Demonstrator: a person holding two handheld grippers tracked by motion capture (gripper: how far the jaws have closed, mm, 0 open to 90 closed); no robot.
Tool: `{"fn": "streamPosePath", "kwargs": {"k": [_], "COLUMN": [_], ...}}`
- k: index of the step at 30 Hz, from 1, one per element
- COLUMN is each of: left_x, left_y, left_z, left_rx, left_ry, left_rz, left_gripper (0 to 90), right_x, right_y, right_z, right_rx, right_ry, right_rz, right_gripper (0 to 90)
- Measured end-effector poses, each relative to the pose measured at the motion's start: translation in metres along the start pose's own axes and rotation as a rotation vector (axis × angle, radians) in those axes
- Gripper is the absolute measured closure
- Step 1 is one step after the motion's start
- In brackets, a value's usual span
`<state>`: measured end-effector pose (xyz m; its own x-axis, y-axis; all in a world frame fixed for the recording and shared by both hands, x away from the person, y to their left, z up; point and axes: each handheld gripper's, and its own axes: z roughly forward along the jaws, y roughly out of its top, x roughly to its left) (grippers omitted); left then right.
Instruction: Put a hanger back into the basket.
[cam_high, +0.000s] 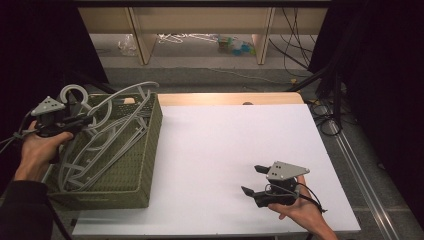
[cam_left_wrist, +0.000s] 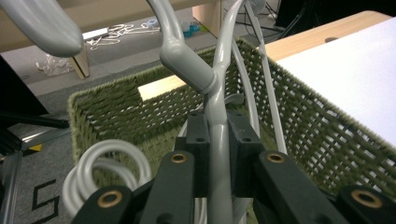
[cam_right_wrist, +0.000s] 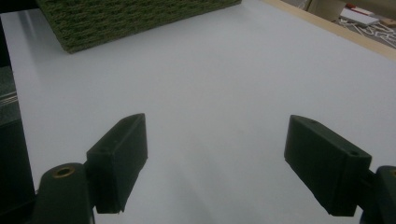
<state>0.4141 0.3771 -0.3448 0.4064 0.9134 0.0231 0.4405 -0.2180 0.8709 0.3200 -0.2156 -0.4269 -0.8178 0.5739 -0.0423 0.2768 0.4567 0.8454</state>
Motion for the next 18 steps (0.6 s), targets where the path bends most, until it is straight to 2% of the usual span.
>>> {"fn": "streamPosePath", "kwargs": {"k": [9, 13, 14, 15, 16, 17, 18], "left_x": [0.006, 0.006, 0.006, 0.006, 0.005, 0.007, 0.006], "left_y": [-0.018, -0.023, -0.024, -0.025, -0.026, -0.026, -0.027], "left_z": [0.003, 0.008, 0.008, 0.009, 0.01, 0.008, 0.01], "left_rx": [0.053, 0.076, 0.083, 0.112, 0.121, 0.149, 0.118], "left_ry": [0.017, 0.01, 0.011, 0.027, 0.03, 0.03, 0.035], "left_rz": [0.002, 0.001, 0.004, 0.028, 0.031, 0.052, 0.01], "left_gripper": [80.4, 80.3, 80.2, 80.2, 80.3, 80.3, 80.2], "right_x": [0.0, 0.001, 0.0, 0.0, 0.0, 0.0, 0.0], "right_y": [0.0, 0.0, 0.0, 0.0, 0.0, 0.0, 0.0], "right_z": [0.001, 0.001, 0.001, 0.001, 0.001, 0.001, 0.001], "right_rx": [0.006, 0.007, 0.007, 0.005, 0.007, 0.006, 0.007], "right_ry": [0.004, 0.005, 0.005, 0.004, 0.006, 0.004, 0.003], "right_rz": [-0.002, -0.008, -0.008, -0.006, -0.003, -0.003, -0.004], "right_gripper": [22.4, 22.4, 22.3, 22.3, 22.3, 22.3, 22.3]}}
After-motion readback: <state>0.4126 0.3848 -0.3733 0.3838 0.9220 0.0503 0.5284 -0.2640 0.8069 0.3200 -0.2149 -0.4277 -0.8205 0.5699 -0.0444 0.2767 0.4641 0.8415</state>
